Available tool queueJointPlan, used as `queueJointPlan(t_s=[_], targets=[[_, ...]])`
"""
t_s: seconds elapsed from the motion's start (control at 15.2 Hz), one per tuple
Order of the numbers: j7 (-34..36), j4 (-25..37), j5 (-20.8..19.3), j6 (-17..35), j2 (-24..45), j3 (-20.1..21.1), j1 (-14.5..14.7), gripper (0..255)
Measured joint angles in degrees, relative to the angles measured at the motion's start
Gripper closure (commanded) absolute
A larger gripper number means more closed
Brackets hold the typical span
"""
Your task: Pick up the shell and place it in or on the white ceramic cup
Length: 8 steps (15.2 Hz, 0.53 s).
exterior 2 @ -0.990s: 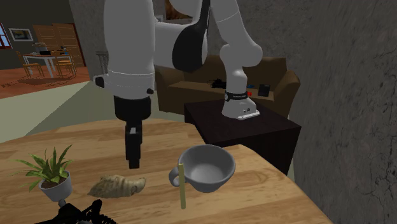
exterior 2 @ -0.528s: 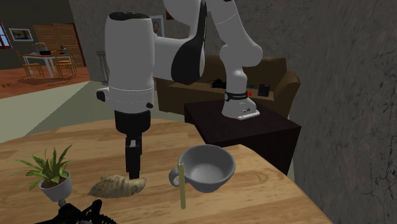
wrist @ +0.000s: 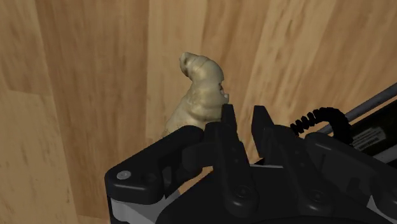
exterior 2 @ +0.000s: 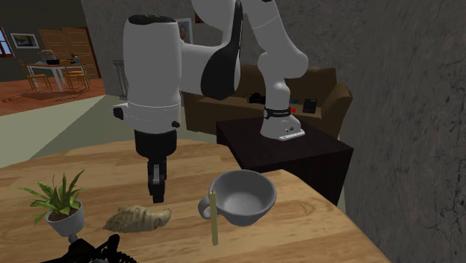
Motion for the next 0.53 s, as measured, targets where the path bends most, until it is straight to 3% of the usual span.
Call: queueJointPlan(t_s=[0.4,0.46,0.53], targets=[[0.0,0.0,0.0,0.0,0.0,0.0,0.0,255],[0.0,0.0,0.0,0.0,0.0,0.0,0.0,0],[0.0,0.0,0.0,0.0,0.0,0.0,0.0,0]])
